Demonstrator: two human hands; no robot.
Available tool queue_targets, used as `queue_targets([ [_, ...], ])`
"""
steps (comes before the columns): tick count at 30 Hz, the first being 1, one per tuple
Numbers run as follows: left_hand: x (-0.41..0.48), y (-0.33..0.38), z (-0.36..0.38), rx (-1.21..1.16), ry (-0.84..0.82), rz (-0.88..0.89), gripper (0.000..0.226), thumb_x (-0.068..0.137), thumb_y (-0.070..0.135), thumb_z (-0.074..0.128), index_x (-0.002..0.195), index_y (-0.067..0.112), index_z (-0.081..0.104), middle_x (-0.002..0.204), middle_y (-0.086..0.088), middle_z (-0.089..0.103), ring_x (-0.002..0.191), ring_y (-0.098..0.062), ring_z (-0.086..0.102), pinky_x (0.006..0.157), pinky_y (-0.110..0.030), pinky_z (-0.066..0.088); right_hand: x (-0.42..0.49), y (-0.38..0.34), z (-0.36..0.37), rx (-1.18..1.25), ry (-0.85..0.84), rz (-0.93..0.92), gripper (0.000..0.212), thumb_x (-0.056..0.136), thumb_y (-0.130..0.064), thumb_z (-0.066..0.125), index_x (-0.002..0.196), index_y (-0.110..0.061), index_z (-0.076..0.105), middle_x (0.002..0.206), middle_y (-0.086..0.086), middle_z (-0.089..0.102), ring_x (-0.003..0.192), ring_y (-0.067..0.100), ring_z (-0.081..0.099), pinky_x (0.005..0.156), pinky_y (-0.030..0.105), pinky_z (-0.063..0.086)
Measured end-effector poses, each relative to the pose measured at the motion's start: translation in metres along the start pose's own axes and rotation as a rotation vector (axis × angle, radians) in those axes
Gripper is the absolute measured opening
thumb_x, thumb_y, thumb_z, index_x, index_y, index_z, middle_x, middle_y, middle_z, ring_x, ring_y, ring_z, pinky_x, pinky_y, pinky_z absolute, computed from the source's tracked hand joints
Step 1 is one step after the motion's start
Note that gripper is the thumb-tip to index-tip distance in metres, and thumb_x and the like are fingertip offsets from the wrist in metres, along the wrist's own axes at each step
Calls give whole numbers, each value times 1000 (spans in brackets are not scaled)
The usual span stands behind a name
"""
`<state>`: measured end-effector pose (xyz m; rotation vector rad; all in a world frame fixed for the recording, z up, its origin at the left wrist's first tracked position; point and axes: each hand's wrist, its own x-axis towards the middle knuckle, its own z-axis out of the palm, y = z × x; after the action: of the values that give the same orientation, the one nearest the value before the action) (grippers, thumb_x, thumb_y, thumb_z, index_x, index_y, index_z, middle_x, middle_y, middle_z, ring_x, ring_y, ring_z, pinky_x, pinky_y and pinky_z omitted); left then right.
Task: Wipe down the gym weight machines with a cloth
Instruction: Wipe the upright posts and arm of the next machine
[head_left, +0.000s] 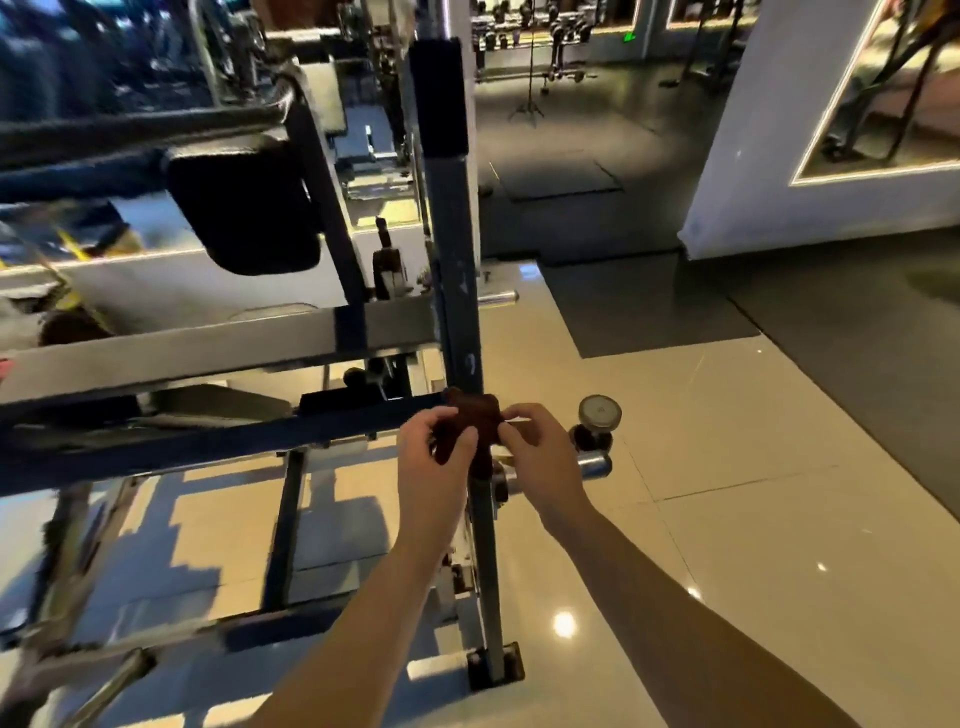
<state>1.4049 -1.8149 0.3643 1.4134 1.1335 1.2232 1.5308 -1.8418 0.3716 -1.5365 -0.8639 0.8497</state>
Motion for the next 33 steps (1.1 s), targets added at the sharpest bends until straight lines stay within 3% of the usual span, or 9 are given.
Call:
queue_targets([
  [4,22,15,14,161,159,130,29,92,24,72,116,32,57,128,7,38,110,9,49,81,-3,45,29,-16,-4,-6,-29,-83,17,100,-20,57,97,-32,68,94,-15,69,93,7,67,85,34,59],
  [7,40,19,31,225,204,178,35,92,25,72,120,36,53,129,8,38,112,10,47,88,-6,44,55,-27,-9,38,-99,-81,17,102,-21,55,102,-30,69,97,-10,70,92,10,68,78,30,61],
  [10,51,10,55,312,275,217,33,93,24,71,122,28,55,132,14,36,119,-5,48,101,-22,47,89,-31,-13,25,-163,-113,18,101,-23,53,100,-29,69,98,-4,70,91,15,68,81,43,61],
  [12,52,2,69,326,367,231,31,93,20,70,120,26,56,130,29,33,121,1,46,99,-14,46,109,-28,-14,-6,-256,-120,17,100,-27,53,102,-32,69,99,-7,71,95,15,67,86,45,59],
  [14,51,-1,83,321,476,207,30,95,20,69,120,29,54,127,35,33,121,4,47,97,-13,47,124,-26,-17,-34,-393,-86,16,102,-28,53,107,-31,68,101,-9,70,100,14,66,90,39,58],
  [18,43,-5,109,361,657,38,28,97,25,64,120,34,51,130,15,41,122,-15,51,100,-38,53,146,-31,-30,-73,-586,-108,20,103,-22,52,110,-28,69,102,-7,70,97,12,65,78,20,53],
  [21,38,6,126,319,729,-29,29,99,24,61,125,34,52,137,6,48,128,-17,49,102,-30,48,151,-46,-40,-43,-676,-132,20,105,-23,52,115,-28,68,107,-9,68,100,5,62,73,10,48],
  [26,63,57,142,404,767,80,37,102,28,56,137,39,49,150,16,43,133,2,39,88,2,37,155,-59,-46,54,-752,-135,24,107,-33,47,124,-28,63,113,-5,69,107,9,64,90,29,55],
  [33,40,10,150,481,722,-22,46,102,16,57,138,42,47,153,13,45,135,3,42,102,-5,40,157,-41,-49,-26,-840,-52,31,107,-19,45,128,-28,64,111,-6,71,103,7,66,73,15,51],
])
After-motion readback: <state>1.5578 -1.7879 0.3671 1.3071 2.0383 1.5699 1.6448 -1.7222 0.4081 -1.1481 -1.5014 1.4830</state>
